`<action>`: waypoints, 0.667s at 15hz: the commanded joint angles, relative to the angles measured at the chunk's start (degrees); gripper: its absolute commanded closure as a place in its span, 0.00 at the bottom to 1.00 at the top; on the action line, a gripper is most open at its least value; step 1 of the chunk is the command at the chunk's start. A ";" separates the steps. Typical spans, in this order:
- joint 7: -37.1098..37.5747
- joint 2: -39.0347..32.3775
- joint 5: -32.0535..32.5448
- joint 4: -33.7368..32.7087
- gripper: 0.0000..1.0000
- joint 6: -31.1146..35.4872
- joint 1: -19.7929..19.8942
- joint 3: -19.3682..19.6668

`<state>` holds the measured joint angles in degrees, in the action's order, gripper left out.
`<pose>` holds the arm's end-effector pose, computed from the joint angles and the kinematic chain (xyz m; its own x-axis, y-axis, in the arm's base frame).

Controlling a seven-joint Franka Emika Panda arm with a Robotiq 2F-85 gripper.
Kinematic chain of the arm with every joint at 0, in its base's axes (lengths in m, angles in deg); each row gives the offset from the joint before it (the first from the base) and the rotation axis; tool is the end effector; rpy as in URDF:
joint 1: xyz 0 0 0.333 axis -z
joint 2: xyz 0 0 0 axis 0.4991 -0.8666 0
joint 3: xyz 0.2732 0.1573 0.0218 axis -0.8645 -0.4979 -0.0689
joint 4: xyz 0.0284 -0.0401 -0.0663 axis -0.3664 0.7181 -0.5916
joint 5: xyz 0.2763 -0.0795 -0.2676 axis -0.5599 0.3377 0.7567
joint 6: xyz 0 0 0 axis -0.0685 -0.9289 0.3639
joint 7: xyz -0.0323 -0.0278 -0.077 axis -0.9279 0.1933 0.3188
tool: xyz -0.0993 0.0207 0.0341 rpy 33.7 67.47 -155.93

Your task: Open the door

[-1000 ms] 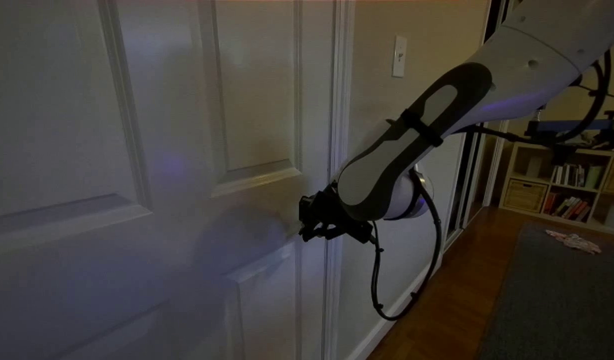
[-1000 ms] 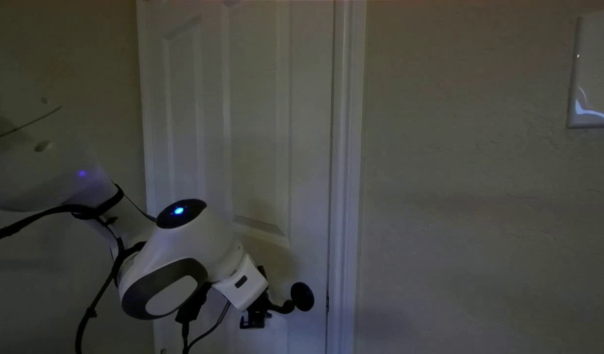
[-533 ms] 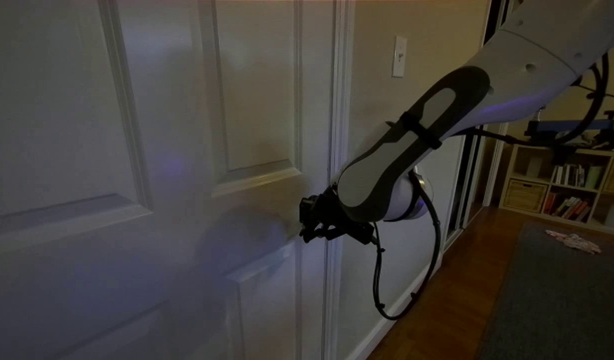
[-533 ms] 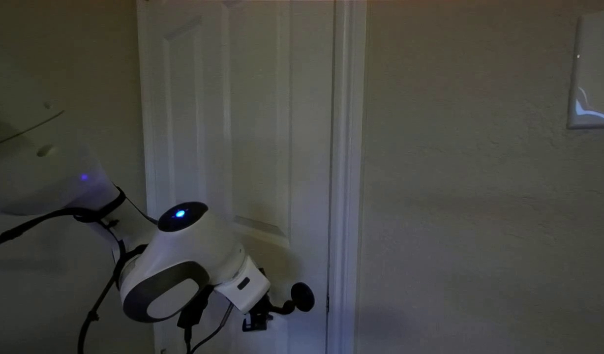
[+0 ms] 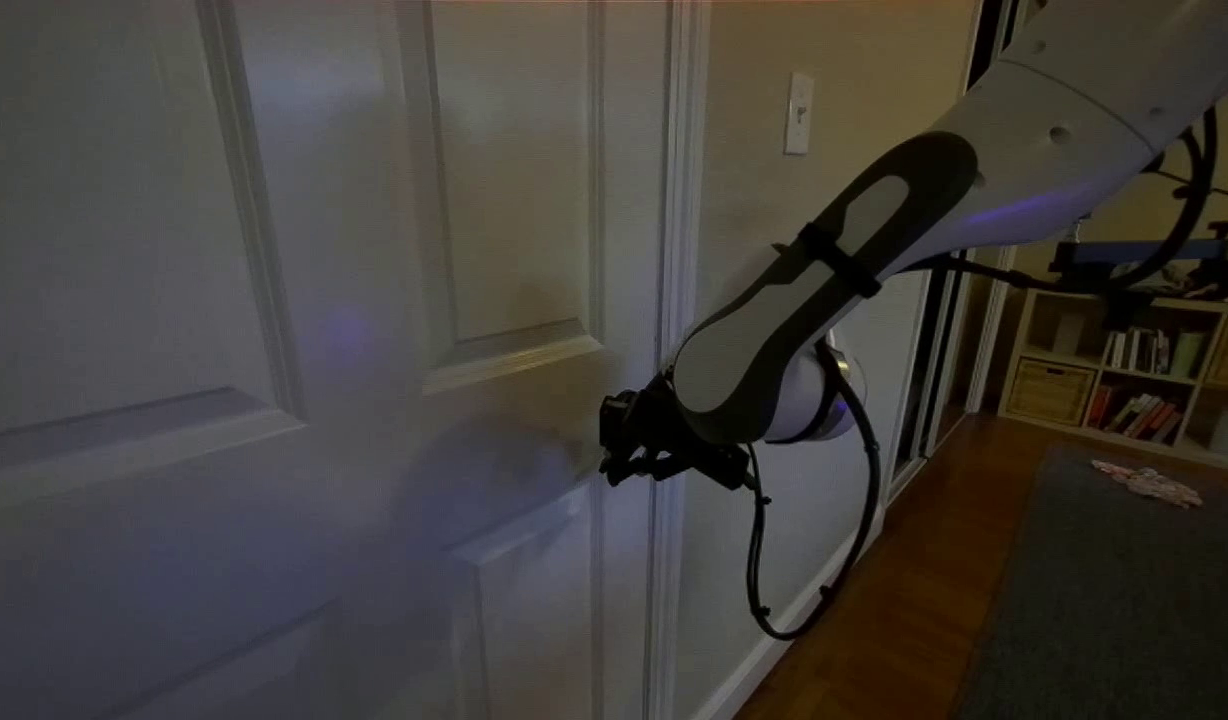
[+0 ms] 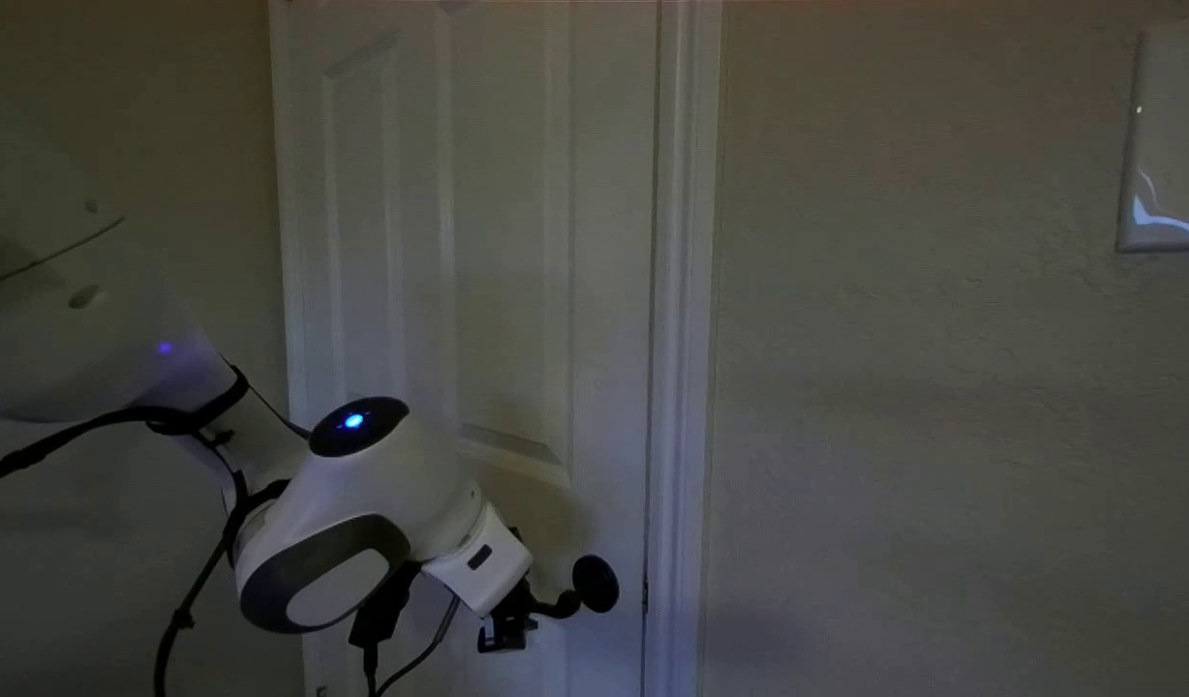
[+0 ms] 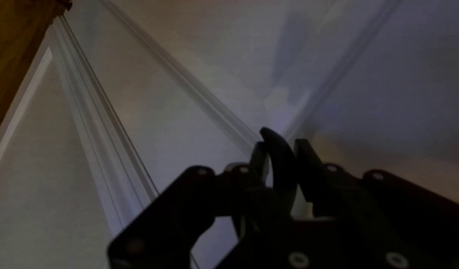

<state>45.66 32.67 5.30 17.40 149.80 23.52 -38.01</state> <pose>0.7151 0.0552 0.1508 0.4669 -0.8337 0.2949 -0.6354 -0.5482 -0.5438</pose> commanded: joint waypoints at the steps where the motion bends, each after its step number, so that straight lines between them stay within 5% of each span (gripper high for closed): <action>1: -1.49 2.28 -2.09 10.19 0.90 -0.46 1.65 -0.58; 10: -3.00 7.04 -3.54 12.11 0.92 -2.58 2.20 -2.65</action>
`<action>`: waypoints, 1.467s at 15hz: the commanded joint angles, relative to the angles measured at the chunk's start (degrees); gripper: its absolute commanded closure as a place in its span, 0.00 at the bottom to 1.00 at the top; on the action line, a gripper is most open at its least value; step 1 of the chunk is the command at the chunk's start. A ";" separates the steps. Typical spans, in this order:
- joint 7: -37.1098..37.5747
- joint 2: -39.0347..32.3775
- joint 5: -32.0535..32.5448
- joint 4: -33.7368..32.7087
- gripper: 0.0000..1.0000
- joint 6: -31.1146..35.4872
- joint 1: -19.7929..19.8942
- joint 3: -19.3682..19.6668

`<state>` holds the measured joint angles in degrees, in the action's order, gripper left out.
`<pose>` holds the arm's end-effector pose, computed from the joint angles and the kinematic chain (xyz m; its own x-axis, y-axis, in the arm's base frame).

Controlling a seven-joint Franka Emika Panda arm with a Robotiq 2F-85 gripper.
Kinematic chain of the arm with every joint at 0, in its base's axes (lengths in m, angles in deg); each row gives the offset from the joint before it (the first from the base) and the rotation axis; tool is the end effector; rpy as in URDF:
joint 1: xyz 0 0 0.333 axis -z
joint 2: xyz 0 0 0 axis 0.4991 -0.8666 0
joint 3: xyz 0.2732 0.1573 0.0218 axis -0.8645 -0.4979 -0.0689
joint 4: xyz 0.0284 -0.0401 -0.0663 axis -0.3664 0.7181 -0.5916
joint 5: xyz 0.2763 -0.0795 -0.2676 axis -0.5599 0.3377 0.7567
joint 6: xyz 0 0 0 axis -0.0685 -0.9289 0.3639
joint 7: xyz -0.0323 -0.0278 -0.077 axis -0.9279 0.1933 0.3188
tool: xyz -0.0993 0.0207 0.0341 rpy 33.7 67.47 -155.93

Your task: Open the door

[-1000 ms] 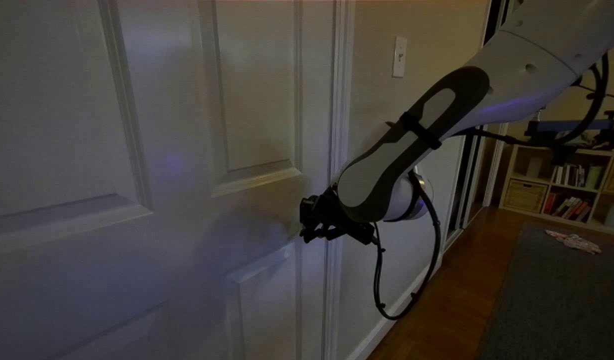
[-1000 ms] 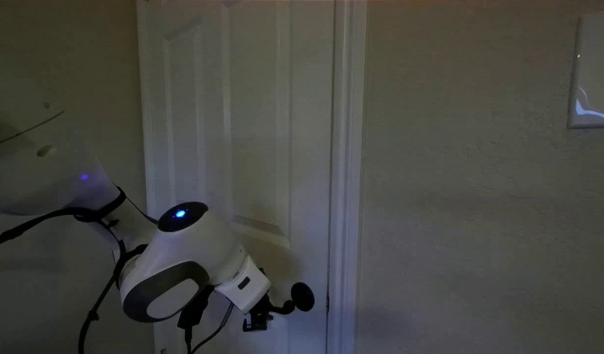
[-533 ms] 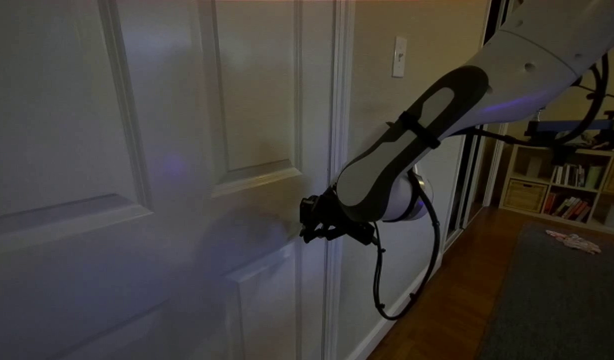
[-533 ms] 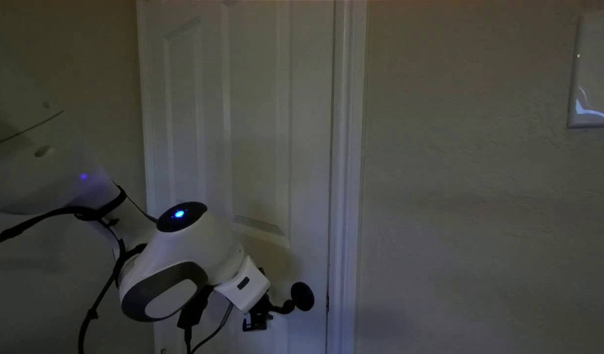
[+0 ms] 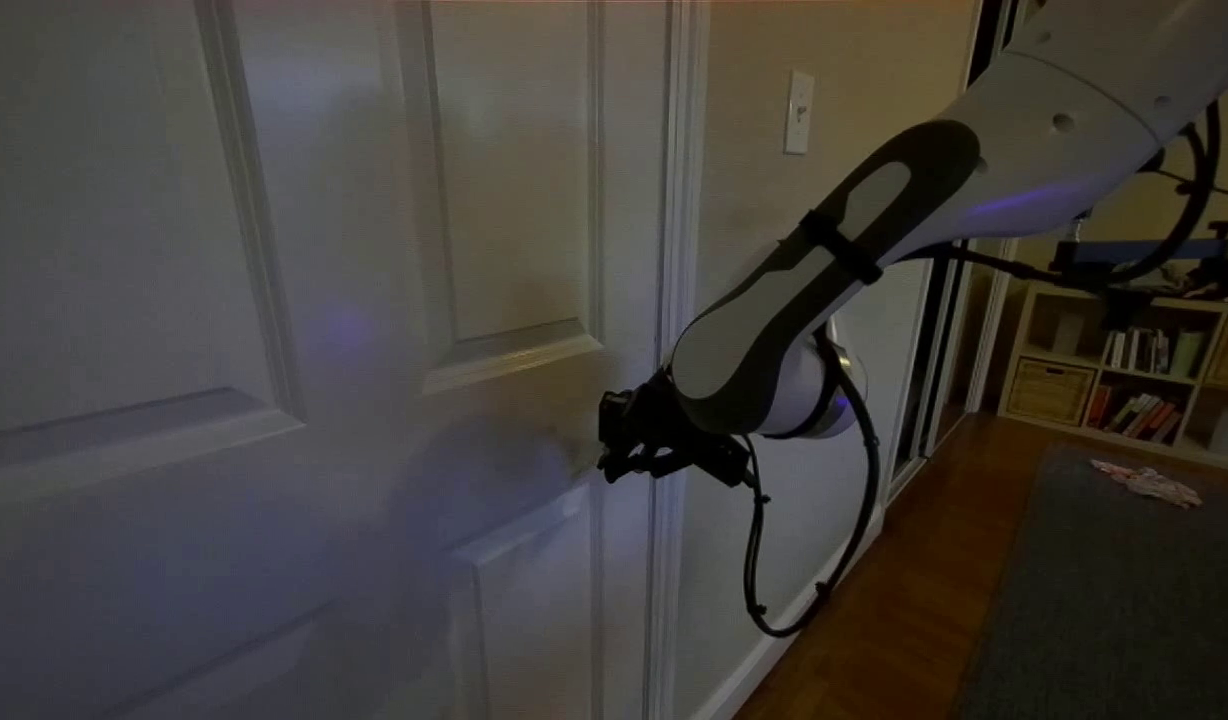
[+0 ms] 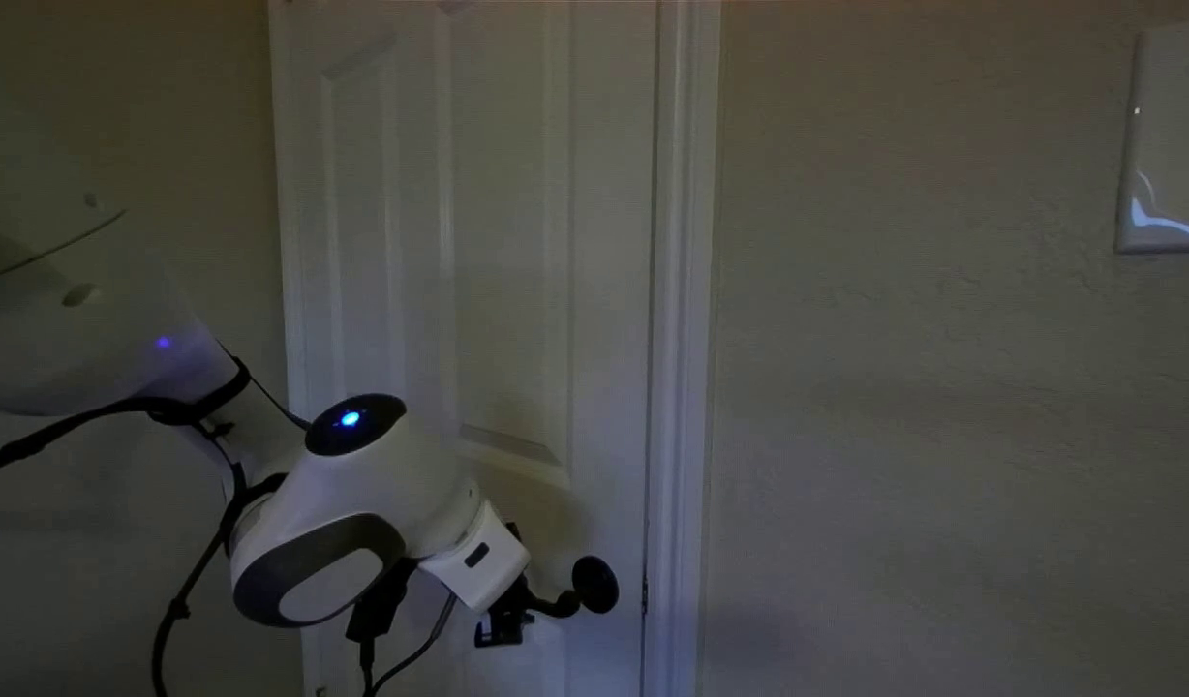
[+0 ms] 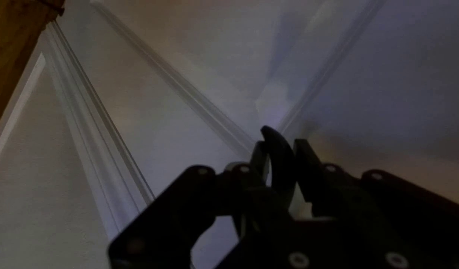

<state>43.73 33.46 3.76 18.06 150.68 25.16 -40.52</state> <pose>0.7133 0.0568 0.1566 0.4615 -0.8418 0.2799 -0.6294 -0.5331 -0.5654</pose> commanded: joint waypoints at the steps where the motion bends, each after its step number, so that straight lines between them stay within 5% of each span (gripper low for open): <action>1: -1.08 6.90 -2.08 11.64 0.91 -3.92 0.16 0.26; 2: -1.12 7.47 -2.07 11.85 0.83 -4.21 -0.22 0.65; 3: -1.06 8.20 -2.05 12.14 0.55 -4.61 -0.74 1.24; 12: -3.26 18.92 -1.01 24.39 0.03 -3.92 -0.58 0.44; 16: -3.41 23.21 -0.90 27.00 0.00 -4.16 -1.35 1.47; 22: -1.35 21.04 -1.93 19.87 0.00 -7.22 0.48 1.31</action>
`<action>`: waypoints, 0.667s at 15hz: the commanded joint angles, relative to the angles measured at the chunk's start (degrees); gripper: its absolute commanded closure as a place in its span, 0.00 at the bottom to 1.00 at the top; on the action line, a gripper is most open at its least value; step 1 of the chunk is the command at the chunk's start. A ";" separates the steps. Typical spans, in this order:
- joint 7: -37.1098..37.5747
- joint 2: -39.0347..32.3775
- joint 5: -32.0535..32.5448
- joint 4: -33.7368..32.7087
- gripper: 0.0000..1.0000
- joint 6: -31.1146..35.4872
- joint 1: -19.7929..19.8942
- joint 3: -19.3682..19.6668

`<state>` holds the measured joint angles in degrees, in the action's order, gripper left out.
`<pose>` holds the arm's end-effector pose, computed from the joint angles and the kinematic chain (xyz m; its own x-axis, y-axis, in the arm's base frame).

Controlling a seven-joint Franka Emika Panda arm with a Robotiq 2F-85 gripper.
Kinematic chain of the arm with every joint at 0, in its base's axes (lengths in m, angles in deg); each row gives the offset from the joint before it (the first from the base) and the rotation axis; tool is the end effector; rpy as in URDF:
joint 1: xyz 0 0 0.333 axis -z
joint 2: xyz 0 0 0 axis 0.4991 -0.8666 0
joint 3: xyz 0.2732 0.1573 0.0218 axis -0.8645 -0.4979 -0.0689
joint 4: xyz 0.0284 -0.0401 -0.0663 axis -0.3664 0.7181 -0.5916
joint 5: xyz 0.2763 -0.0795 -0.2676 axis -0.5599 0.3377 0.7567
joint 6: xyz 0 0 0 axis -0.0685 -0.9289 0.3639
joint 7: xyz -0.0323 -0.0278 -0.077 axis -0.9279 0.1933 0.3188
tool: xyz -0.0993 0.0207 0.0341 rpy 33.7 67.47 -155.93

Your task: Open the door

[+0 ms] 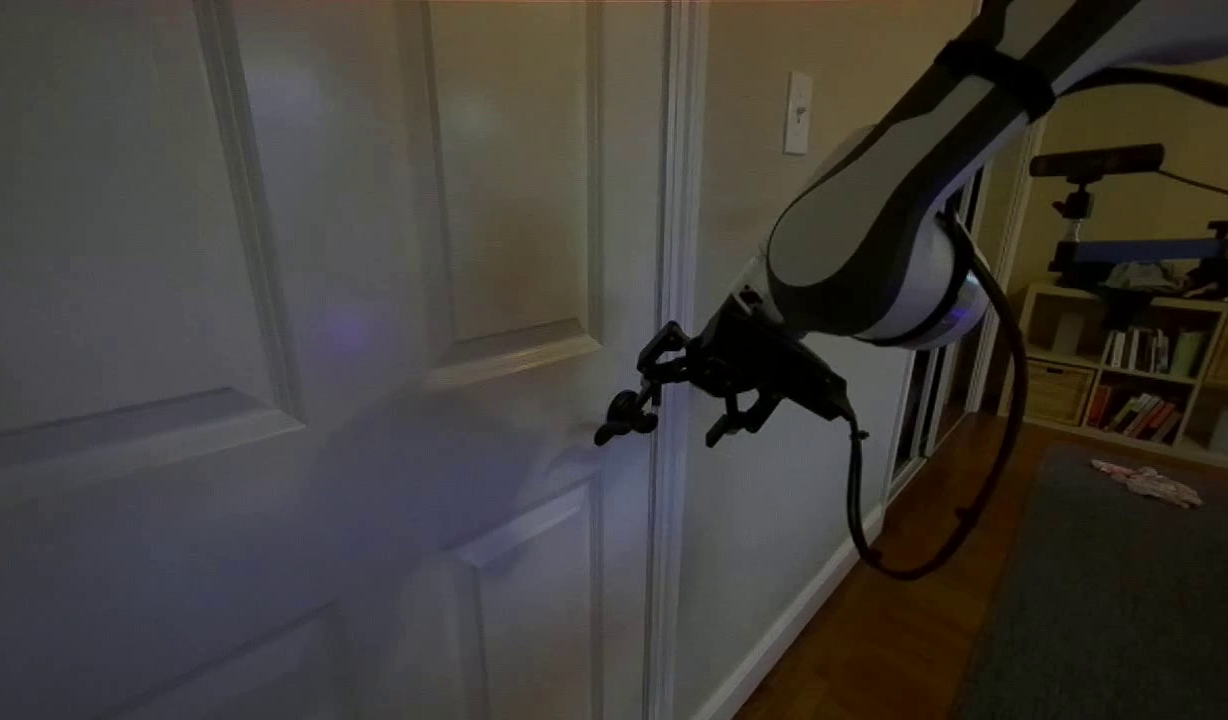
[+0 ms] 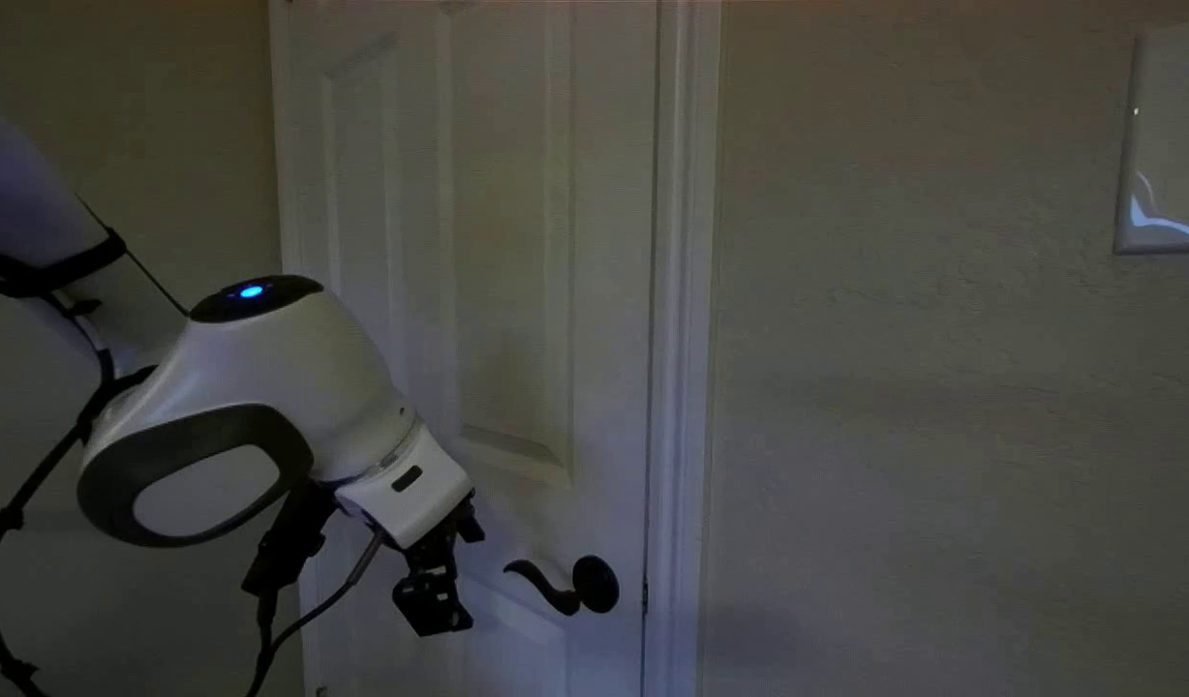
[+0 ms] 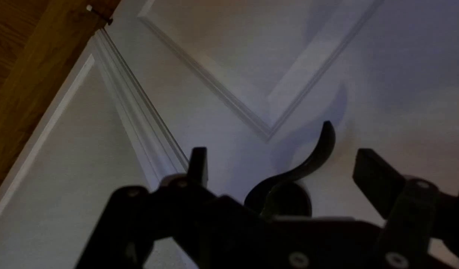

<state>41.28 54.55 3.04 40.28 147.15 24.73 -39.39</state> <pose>0.6405 0.0471 0.2409 0.5234 -0.8069 0.2737 -0.6383 -0.5841 -0.5014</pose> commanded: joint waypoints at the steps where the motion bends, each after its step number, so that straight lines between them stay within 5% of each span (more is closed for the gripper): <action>1: 1.59 -0.99 -1.32 -3.86 0.00 -4.88 0.82 0.80; 10: 3.09 -9.79 -0.88 -19.03 0.00 -14.61 2.34 1.30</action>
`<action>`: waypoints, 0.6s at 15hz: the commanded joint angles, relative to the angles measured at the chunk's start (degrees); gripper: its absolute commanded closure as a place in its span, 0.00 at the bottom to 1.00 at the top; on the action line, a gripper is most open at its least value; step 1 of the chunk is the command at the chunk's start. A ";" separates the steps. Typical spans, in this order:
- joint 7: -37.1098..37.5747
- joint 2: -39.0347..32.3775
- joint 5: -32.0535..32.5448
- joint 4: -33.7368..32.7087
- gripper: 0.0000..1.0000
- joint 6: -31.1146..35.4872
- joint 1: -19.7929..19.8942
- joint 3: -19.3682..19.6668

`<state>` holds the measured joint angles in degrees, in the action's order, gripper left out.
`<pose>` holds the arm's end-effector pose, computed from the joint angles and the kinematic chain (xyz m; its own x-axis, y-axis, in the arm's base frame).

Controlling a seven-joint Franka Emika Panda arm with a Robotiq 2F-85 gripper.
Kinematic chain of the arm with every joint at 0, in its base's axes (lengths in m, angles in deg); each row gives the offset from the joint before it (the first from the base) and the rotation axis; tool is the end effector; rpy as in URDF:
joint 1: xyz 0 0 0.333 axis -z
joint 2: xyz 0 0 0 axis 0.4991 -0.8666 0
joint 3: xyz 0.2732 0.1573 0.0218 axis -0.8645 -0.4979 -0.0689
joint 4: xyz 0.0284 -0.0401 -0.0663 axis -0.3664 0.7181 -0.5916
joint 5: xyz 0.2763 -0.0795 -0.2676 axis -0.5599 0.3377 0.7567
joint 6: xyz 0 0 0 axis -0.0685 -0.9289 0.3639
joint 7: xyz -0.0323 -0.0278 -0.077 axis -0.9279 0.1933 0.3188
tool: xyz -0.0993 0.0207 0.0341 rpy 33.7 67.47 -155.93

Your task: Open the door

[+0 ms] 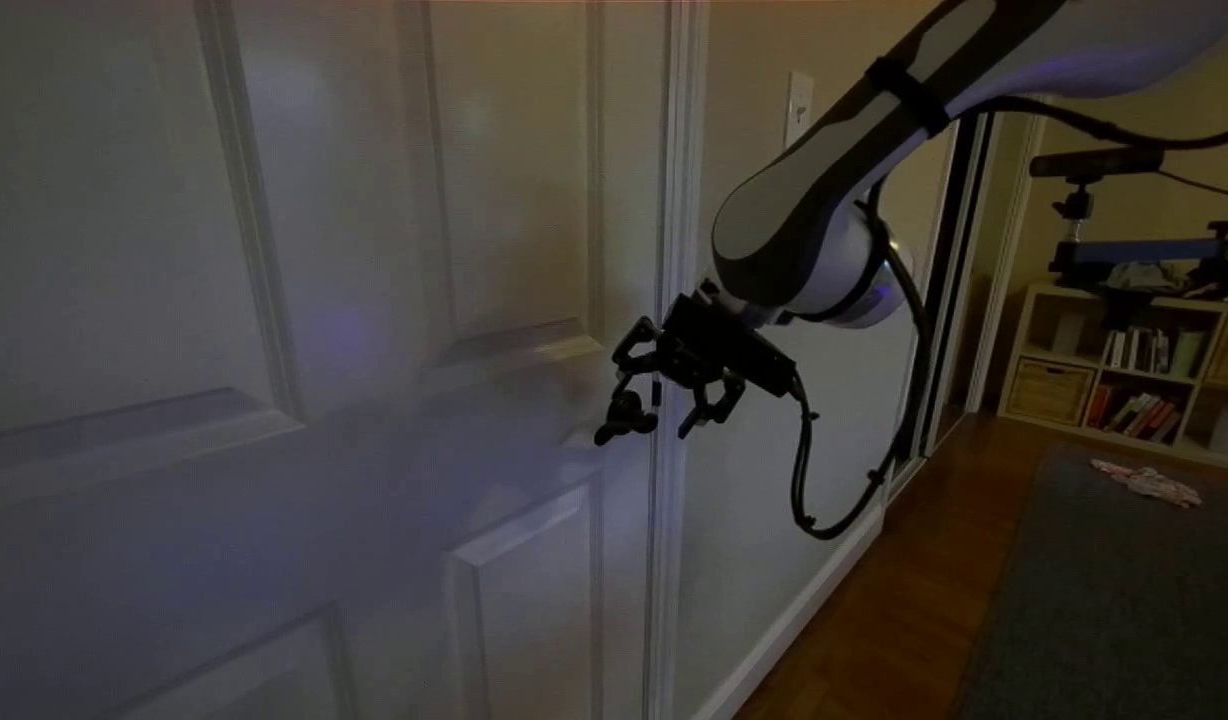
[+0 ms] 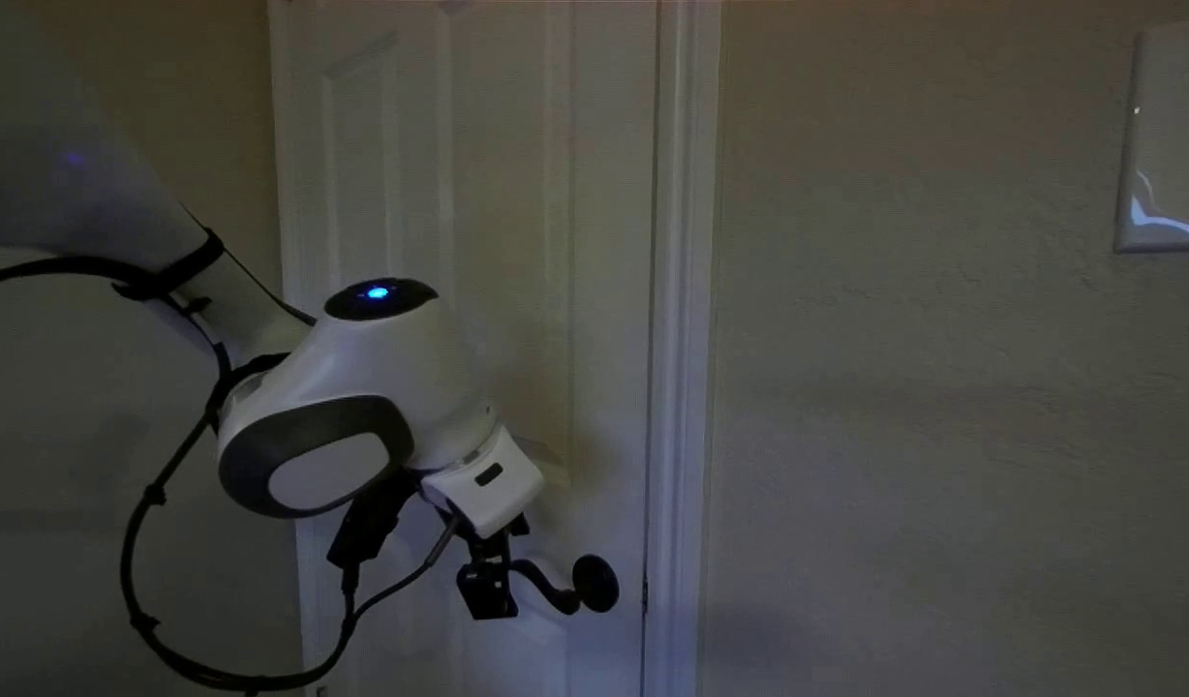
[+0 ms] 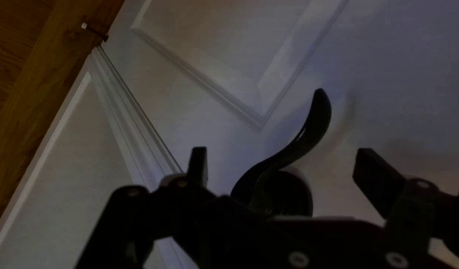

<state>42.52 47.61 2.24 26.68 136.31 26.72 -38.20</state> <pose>0.6960 0.0250 0.2361 0.5132 -0.8396 0.1782 -0.6843 -0.5256 -0.5054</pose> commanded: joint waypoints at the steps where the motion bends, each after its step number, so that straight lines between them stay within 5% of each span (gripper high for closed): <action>1: 1.98 -3.81 0.04 -6.98 0.00 -4.62 0.30 0.13; 3: 2.39 -5.45 0.16 -9.50 0.14 -6.10 0.23 0.22; 5: 2.94 -6.80 0.29 -11.45 0.40 -7.13 0.22 0.39; 8: 3.64 -8.41 0.59 -13.90 0.49 -7.96 0.15 0.83; 9: 3.98 -8.88 0.81 -14.50 0.61 -8.21 -0.01 1.19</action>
<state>44.25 39.98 2.27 14.95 130.84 26.77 -37.99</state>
